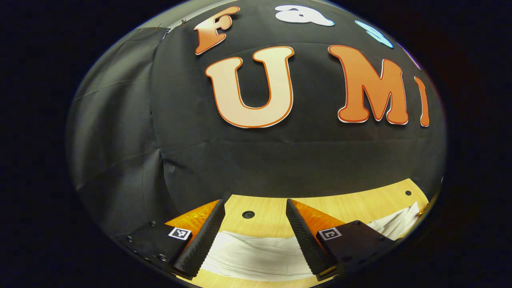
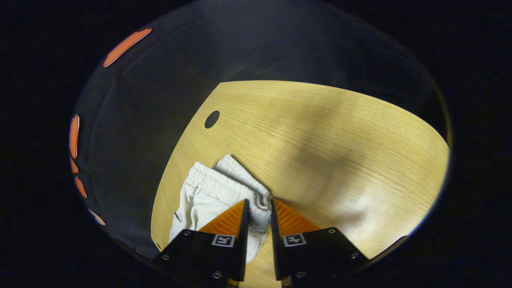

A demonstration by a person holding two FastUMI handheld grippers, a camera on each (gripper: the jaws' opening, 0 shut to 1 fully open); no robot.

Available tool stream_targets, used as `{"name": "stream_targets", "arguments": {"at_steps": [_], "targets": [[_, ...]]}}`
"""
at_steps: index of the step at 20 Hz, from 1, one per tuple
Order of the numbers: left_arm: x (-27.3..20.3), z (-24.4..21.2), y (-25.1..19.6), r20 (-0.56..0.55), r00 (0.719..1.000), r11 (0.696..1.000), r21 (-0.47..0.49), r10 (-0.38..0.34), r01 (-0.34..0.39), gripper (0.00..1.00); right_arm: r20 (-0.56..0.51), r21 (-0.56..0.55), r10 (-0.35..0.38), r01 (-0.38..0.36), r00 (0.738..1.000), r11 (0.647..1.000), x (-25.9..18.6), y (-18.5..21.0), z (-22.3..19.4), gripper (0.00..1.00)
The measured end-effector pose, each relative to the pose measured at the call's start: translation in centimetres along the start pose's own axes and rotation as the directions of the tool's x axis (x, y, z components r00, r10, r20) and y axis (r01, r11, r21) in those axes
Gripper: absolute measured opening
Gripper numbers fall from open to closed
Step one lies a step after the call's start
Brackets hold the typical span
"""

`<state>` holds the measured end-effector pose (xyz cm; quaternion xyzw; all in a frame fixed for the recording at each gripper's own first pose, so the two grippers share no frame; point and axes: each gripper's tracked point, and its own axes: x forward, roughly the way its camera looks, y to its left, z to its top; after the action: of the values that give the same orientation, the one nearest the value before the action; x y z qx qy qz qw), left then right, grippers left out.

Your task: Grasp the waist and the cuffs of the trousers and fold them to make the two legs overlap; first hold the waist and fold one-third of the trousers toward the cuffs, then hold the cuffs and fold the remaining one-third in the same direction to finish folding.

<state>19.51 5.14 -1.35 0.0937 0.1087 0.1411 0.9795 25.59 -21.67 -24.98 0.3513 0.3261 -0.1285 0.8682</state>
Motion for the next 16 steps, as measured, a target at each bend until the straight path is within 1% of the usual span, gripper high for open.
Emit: {"name": "stream_targets", "arguments": {"at_steps": [2,4,5,8,12,13,15,16], "targets": [[-0.4,-0.4,0.2,-0.004,1.000,1.000,-0.007,0.008,-0.008,0.97,0.001,0.017,-0.012,0.012,1.000,1.000,0.0,0.2,0.1,0.13],[-0.9,-0.4,0.8,-0.004,1.000,1.000,-0.016,0.016,-0.016,0.97,-0.002,-0.010,-0.031,0.031,1.000,0.999,-0.4,0.1,0.1,0.05],[-1.1,-0.4,1.2,-0.004,1.000,1.000,-0.018,0.021,-0.021,0.96,0.006,-0.033,-0.043,0.043,0.999,0.999,-0.8,0.1,0.5,0.04],[-1.6,-0.5,2.4,0.002,1.000,0.999,-0.034,0.030,-0.030,0.96,0.065,-0.083,-0.007,0.012,0.998,0.996,-2.4,1.5,1.5,0.04],[-1.7,-1.1,4.5,0.005,1.000,0.998,-0.052,0.023,-0.023,0.97,0.131,-0.138,0.074,-0.056,0.989,0.989,-5.5,4.8,2.4,0.04],[-1.7,-1.4,5.3,0.006,1.000,0.998,-0.056,0.018,-0.017,0.99,0.146,-0.163,0.088,-0.064,0.985,0.985,-6.6,5.6,2.6,0.03],[-1.4,-1.8,7.2,0.010,1.000,0.998,-0.055,0.008,-0.007,0.99,0.184,-0.221,0.119,-0.077,0.976,0.972,-9.2,7.5,2.8,0.04],[-1.3,-1.9,8.3,0.014,1.000,0.999,-0.049,0.006,-0.005,0.97,0.205,-0.248,0.137,-0.084,0.969,0.965,-10.6,8.4,2.5,0.04]]}}
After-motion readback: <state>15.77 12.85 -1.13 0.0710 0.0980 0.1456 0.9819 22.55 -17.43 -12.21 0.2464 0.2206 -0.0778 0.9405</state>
